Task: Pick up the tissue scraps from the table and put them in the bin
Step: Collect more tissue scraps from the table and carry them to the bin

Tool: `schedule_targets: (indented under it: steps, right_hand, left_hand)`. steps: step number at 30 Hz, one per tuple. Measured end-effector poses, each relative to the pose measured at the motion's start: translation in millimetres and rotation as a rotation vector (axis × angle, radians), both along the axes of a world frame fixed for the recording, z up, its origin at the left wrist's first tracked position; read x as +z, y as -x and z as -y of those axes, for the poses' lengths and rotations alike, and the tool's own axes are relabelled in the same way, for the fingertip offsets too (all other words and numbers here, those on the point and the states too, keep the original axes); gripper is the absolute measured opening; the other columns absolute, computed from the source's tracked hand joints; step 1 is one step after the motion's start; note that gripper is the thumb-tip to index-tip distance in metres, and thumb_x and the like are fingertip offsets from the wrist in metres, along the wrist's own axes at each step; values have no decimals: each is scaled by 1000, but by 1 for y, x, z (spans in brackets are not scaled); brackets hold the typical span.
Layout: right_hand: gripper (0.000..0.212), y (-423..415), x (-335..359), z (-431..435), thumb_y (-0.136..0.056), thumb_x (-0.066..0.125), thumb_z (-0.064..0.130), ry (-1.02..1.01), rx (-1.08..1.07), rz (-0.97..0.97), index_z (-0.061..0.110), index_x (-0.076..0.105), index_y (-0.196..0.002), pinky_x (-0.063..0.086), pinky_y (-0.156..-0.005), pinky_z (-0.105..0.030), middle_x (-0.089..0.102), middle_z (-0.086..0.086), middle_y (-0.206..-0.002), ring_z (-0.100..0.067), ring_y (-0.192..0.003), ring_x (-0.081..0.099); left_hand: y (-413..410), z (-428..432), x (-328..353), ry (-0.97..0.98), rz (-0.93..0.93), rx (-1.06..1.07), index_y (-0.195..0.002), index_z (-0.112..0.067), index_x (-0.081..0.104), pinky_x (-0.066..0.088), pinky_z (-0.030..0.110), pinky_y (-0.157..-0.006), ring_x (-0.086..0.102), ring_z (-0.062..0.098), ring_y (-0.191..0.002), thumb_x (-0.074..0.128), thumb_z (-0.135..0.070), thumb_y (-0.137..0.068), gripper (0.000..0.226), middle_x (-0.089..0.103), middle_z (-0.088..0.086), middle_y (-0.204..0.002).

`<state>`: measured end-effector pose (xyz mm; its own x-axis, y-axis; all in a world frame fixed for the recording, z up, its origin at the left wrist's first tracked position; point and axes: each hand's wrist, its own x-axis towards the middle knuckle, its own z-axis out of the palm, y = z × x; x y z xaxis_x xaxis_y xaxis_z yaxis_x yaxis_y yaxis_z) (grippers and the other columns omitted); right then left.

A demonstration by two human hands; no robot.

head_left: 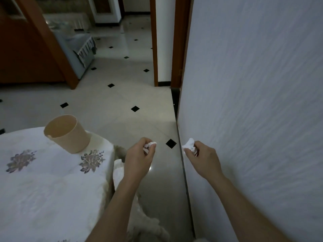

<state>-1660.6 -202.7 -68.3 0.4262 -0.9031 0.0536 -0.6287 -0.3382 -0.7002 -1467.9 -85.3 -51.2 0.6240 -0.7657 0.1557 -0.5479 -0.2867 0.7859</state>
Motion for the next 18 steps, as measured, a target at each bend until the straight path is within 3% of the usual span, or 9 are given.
schedule_targets:
  steps: [4,7,13,18]
  right_hand:
    - [28,-34,0,43,-89,63,42,-10,31,12,22,55,-71,44,-51,-29,59,7,-61,-9,-55,55]
    - [24,-65,-2,78,-88,63,43,-8,72,3,28,55,-72,46,-51,-29,61,9,-64,-8,-57,57]
    - [24,-144,-18,158,-90,61,41,-37,179,-13,18,66,-86,55,-62,-39,67,5,-74,-13,-68,63]
    - [20,-224,-21,231,-89,62,40,-84,238,4,24,62,-76,51,-58,-34,64,7,-67,-10,-63,61]
  left_hand:
    - [-32,38,4,11,-16,52,-87,-29,60,57,35,-50,61,9,-53,60,-38,-94,11,59,-11,-64]
    - [-56,66,1,12,-59,87,-88,-28,61,58,43,-50,59,11,-56,61,-37,-94,11,57,-9,-64]
    - [-114,133,-16,38,-51,157,-86,-27,62,46,28,-54,54,14,-54,61,-33,-94,10,60,-9,-72]
    - [-173,201,-20,29,-34,213,-83,-30,61,38,15,-48,51,10,-50,61,-33,-93,11,58,-11,-68]
